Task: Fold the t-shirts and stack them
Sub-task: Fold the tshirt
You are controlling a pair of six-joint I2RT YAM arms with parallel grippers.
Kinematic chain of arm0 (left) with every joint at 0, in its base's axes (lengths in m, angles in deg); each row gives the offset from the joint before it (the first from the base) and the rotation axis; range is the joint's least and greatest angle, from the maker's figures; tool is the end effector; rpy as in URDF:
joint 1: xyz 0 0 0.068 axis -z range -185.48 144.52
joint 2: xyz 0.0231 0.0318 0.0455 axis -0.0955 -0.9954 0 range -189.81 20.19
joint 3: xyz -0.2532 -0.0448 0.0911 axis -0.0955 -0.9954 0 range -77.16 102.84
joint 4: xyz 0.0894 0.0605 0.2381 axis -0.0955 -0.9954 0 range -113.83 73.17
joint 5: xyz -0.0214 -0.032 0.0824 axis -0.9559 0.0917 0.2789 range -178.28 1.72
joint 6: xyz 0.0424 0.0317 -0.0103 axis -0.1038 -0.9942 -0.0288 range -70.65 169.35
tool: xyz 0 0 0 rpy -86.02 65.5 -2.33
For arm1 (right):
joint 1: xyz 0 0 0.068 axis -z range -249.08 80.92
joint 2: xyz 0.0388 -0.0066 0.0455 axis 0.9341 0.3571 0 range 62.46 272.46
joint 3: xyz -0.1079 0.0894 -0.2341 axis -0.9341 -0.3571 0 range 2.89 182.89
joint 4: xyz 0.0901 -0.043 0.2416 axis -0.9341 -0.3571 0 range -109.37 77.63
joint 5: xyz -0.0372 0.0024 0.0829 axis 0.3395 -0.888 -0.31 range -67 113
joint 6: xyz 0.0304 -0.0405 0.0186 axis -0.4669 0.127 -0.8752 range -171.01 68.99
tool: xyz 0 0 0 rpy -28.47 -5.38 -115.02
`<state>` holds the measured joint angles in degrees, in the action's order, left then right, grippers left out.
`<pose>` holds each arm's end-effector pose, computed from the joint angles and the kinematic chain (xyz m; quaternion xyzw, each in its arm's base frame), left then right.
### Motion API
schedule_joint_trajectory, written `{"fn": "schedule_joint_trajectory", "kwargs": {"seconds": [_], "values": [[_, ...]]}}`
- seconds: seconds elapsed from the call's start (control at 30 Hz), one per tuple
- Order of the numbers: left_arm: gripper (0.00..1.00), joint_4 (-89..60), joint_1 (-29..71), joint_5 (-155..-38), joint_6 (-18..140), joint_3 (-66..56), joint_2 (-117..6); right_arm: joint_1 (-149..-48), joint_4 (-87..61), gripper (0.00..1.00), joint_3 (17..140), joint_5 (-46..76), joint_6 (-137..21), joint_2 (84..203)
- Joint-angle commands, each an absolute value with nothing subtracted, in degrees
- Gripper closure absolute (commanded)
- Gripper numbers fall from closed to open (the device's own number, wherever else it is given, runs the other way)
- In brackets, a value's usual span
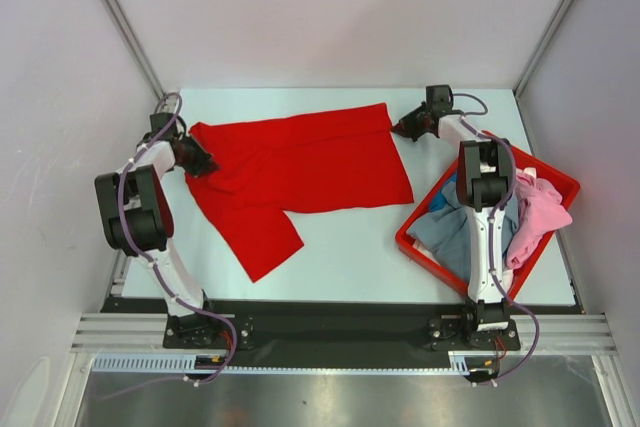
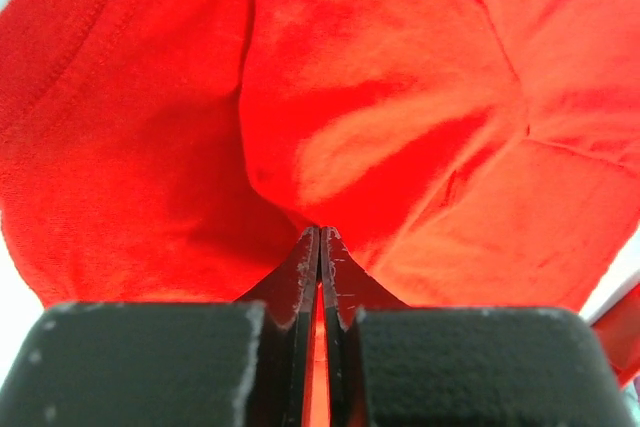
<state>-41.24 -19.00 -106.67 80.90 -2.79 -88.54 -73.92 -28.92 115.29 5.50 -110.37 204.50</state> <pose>0.3884 0.0818 0.1826 -0.3246 0.8946 -0.1936 0.2383 0.5426 0.0567 0.1290 0.3695 0.8412 0.3155 0.2374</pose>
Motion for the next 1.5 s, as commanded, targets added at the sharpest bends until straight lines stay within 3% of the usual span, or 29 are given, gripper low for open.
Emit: {"fn": "schedule_joint_trajectory", "kwargs": {"seconds": [0.0,0.4,0.73,1.47], "values": [[0.97,-37.67,-18.93,-110.06,82.48,-0.96,-83.97,-73.65,-25.04,1.0,115.48,5.42,-109.29,205.46],[1.0,-17.9,-19.28,-115.7,92.58,9.84,-86.6,-73.82,-6.04,1.0,123.21,2.25,-117.45,207.92],[1.0,7.48,-19.89,-115.97,102.87,13.72,-94.42,-75.32,2.92,1.0,138.49,4.01,-127.74,217.84],[1.0,16.13,-20.6,-114.03,109.38,32.88,-111.21,-76.46,11.45,1.0,152.13,19.21,-139.69,230.86]]}}
